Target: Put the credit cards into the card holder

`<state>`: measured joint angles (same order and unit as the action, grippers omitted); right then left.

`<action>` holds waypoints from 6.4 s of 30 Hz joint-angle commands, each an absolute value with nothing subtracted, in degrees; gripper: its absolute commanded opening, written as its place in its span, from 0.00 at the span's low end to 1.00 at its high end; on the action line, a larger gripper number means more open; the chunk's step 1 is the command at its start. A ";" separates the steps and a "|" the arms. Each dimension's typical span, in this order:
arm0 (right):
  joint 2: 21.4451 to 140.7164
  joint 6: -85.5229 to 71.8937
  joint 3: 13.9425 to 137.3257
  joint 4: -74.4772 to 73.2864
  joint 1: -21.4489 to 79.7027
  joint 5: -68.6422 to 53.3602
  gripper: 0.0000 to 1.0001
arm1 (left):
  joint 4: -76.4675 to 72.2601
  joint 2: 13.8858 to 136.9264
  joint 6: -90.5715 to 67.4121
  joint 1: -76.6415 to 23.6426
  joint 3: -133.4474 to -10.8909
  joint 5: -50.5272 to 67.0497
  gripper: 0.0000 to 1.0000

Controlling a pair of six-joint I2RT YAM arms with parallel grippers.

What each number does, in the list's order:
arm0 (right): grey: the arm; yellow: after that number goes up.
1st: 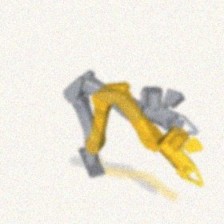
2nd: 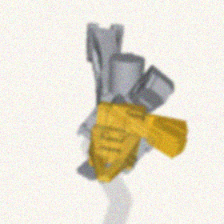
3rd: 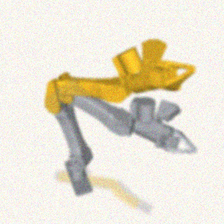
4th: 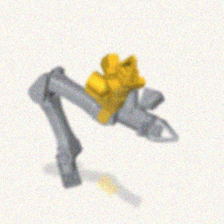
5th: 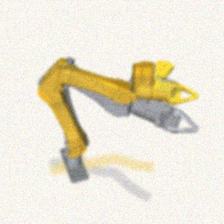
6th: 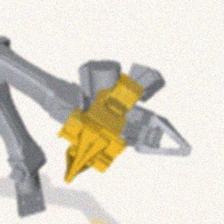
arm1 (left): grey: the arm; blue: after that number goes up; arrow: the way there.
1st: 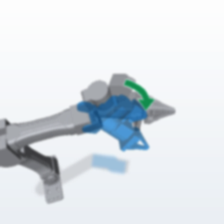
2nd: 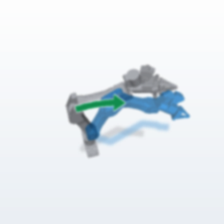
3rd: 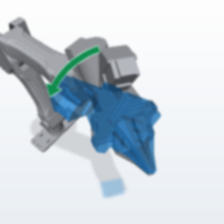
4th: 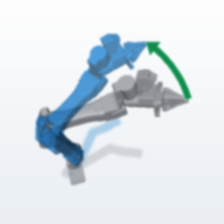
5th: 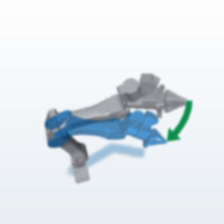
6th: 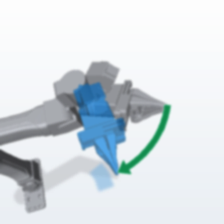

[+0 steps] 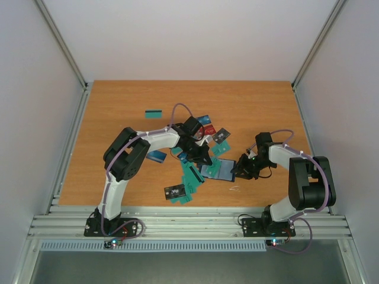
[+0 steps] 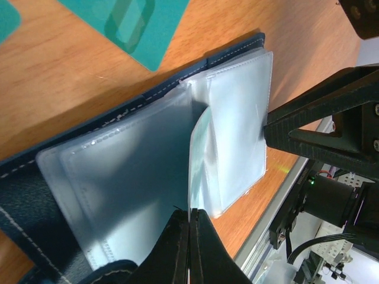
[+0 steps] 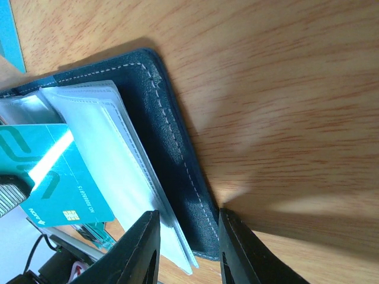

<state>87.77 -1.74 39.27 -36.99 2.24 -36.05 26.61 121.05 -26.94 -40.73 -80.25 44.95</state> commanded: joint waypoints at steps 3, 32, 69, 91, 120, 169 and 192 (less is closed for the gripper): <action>88.76 -0.96 38.95 -35.99 2.11 -36.29 0.30 | 26.60 120.90 -27.11 -41.88 -81.27 45.33 0.00; 89.35 -1.62 38.16 -34.83 2.11 -38.28 0.30 | 12.42 122.90 -38.82 -42.17 -76.60 45.87 0.00; 88.53 -3.17 38.00 -34.54 2.10 -39.56 0.30 | 17.76 125.03 -38.50 -45.88 -80.44 41.23 0.17; 88.77 -4.04 37.81 -32.83 2.16 -39.54 0.30 | 47.37 132.65 -36.32 -49.23 -101.46 29.85 0.35; 88.71 -2.32 38.96 -34.55 2.17 -39.92 0.30 | 55.58 136.77 -36.66 -53.79 -116.44 30.14 0.47; 62.33 -26.54 37.12 -35.88 46.78 -20.74 0.46 | 49.04 92.69 -17.40 -43.51 -55.04 15.97 0.79; 61.19 -39.48 36.17 -39.46 62.67 -4.17 0.45 | 45.41 96.27 -20.37 -50.11 -52.27 26.75 0.75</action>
<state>62.35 -36.86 37.10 -38.61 62.11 -7.27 47.55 95.59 -18.02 -47.31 -53.54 23.64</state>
